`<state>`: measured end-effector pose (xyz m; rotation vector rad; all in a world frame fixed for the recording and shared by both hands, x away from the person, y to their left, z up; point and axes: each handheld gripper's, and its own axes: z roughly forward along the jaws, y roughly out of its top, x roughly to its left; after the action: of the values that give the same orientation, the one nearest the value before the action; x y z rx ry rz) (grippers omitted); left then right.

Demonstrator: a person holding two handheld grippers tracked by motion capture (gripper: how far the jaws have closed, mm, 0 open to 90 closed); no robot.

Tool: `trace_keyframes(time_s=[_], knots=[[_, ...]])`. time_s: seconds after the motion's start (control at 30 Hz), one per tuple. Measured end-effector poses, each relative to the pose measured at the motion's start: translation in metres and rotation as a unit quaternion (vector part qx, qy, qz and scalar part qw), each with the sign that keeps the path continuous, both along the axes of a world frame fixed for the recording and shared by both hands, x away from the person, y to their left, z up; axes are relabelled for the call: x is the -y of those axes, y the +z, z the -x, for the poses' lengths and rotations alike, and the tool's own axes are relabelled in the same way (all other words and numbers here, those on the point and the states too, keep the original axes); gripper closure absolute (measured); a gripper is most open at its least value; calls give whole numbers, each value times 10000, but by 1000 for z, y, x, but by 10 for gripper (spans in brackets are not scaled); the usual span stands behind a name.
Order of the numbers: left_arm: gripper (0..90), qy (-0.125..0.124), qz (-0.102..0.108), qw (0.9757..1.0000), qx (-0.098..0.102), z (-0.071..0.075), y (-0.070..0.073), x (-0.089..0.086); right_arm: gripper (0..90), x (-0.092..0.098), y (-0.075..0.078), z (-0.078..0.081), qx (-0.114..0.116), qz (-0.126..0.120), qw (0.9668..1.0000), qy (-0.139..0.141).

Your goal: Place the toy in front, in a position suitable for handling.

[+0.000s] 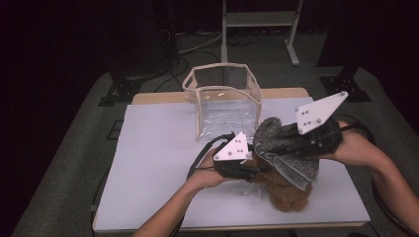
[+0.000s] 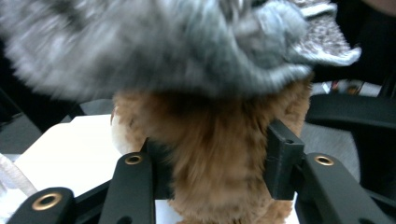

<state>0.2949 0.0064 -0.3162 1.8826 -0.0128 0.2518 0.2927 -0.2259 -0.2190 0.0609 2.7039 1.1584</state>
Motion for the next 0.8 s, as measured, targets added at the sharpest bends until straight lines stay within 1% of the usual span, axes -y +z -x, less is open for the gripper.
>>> trace_keyframes(time_s=[0.03, 0.07, 0.1, 0.13, 0.2, 0.33, 0.4, 0.5, 0.53, 0.6, 0.67, 0.73, 0.8], knots=[[587, 3, 32, 10000, -4, 0, 1, 0, 768, 6, 2, 0, 16, -22, 10000, -36], [596, -20, 20, 10000, -20, -1, 2, 2, 768, 10, 3, 0, -9, -61, 9999, -100], [595, -21, -36, 10000, -11, -1, 2, 4, 769, 16, 3, -1, -57, -157, 9997, -151], [579, -3, -105, 9999, 12, -1, 2, 6, 769, 18, 1, -2, -93, -154, 9997, -183], [506, 9, -113, 9999, -50, -1, 1, 9, 769, 18, -3, -4, -149, -139, 9995, -230], [330, 130, -34, 9998, -170, -2, -3, 12, 769, 16, -11, -8, -205, -339, 9991, -172], [285, 175, 6, 9996, -210, -2, -3, 15, 769, 14, -12, -8, -224, -369, 9990, -133], [266, 241, 32, 9996, -168, -3, -1, 18, 769, 10, -13, -9, -206, -364, 9991, -88], [273, 255, 25, 9996, -155, -2, -1, 19, 769, 9, -13, -9, -218, -363, 9991, -96], [401, 237, -3, 9997, 77, 0, -2, 17, 769, 8, -12, -9, -199, -350, 9991, -105], [494, 223, -27, 9996, 143, 2, -1, 15, 769, 8, -12, -8, -196, -364, 9991, -79], [570, 197, 0, 9997, 139, 2, 0, 12, 769, 9, -12, -8, -174, -373, 9991, -93], [605, 173, 28, 9998, 109, 1, 2, 10, 769, 11, -10, -7, -120, -410, 9990, -96]])
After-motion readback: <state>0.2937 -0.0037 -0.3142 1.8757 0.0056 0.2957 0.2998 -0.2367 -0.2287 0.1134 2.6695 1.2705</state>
